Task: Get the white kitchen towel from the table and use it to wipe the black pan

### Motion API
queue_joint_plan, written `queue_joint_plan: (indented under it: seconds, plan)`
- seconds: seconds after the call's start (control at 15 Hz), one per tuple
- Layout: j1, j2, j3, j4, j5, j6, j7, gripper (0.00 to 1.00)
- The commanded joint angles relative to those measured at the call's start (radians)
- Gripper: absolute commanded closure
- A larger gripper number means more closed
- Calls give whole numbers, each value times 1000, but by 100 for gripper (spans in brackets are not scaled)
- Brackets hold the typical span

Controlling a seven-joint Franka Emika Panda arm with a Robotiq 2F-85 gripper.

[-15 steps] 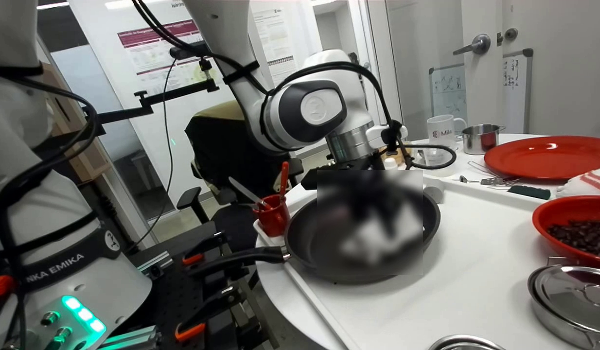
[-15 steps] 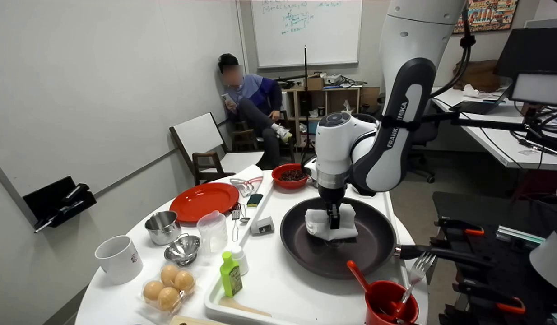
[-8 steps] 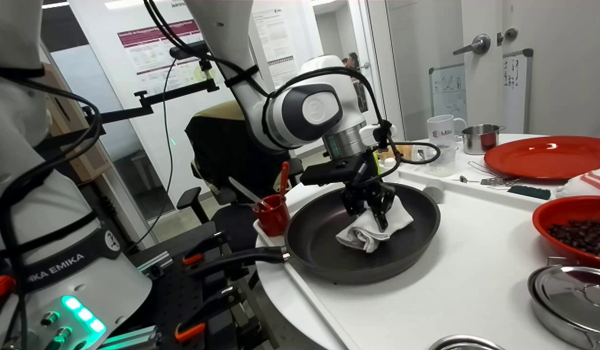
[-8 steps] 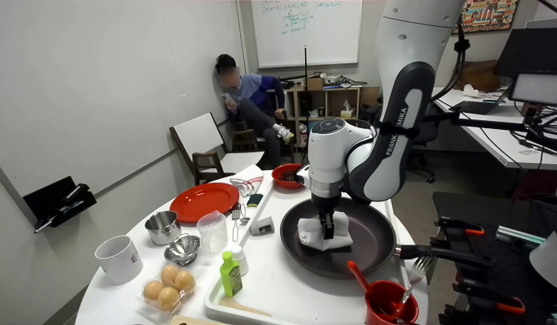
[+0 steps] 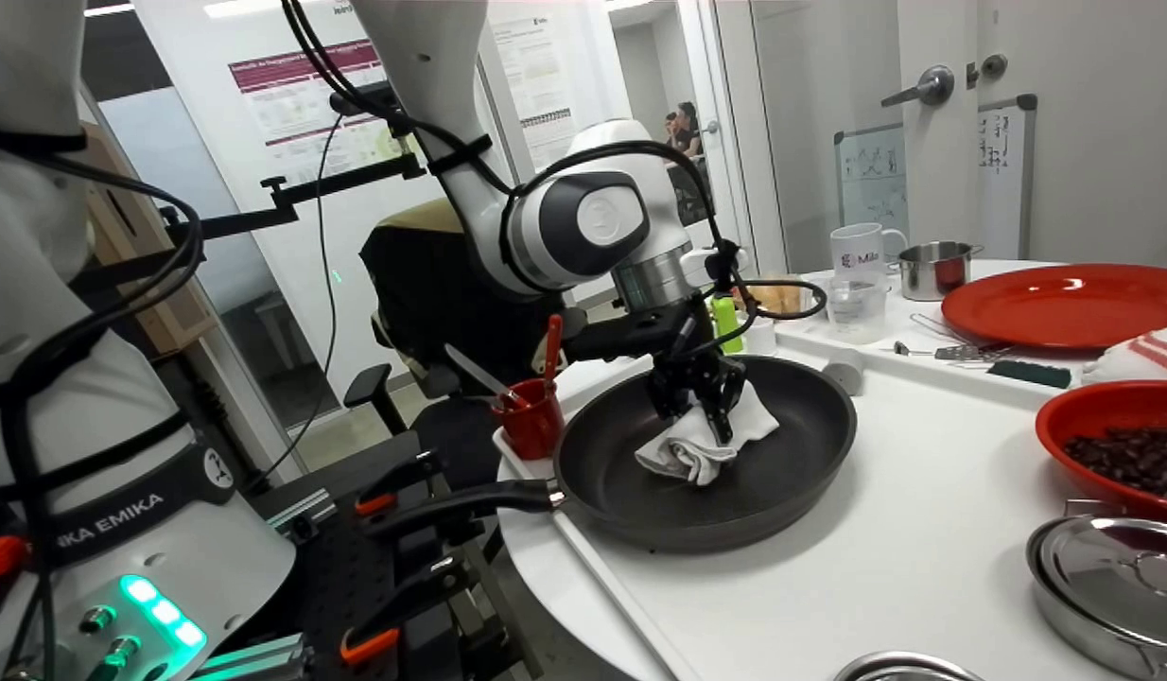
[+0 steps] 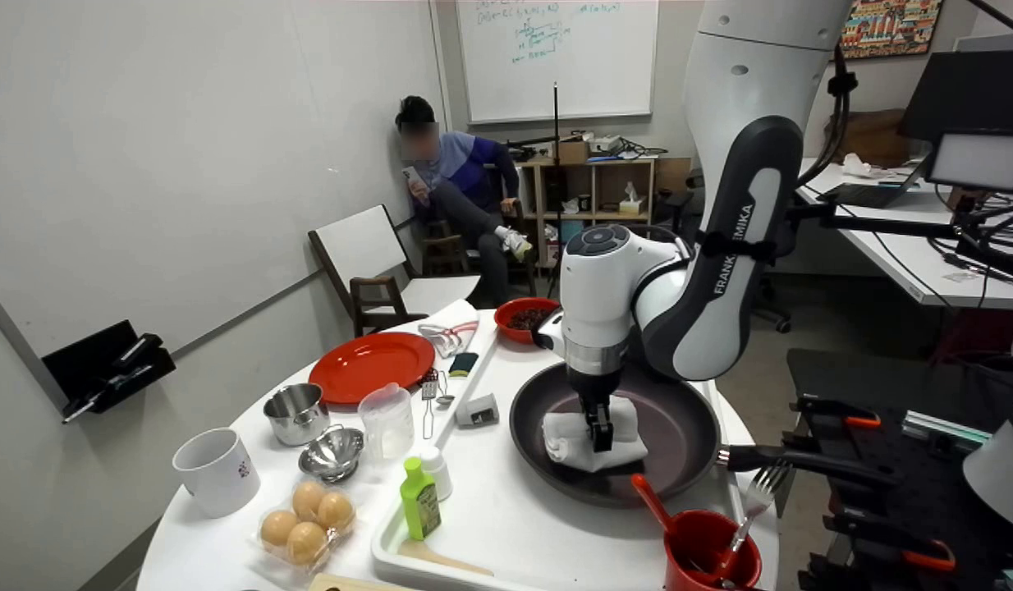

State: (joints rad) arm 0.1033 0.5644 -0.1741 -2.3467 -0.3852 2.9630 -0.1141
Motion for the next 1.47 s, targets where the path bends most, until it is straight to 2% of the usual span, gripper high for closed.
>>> queue_joint_plan:
  seconds: [0.0,0.53,0.8,0.93,1.2,1.4]
  plan:
    - [40,-7,-19,-46,-16,17,-2,90]
    - [83,-44,-54,-126,-72,41,-32,90]
    - [50,-86,-60,-182,-106,51,-95,90]
    - [36,-97,-86,-196,-119,62,-114,90]
    - [-10,-82,-126,-160,-103,55,-128,90]
    - [-58,-80,-120,-124,-74,39,-122,90]
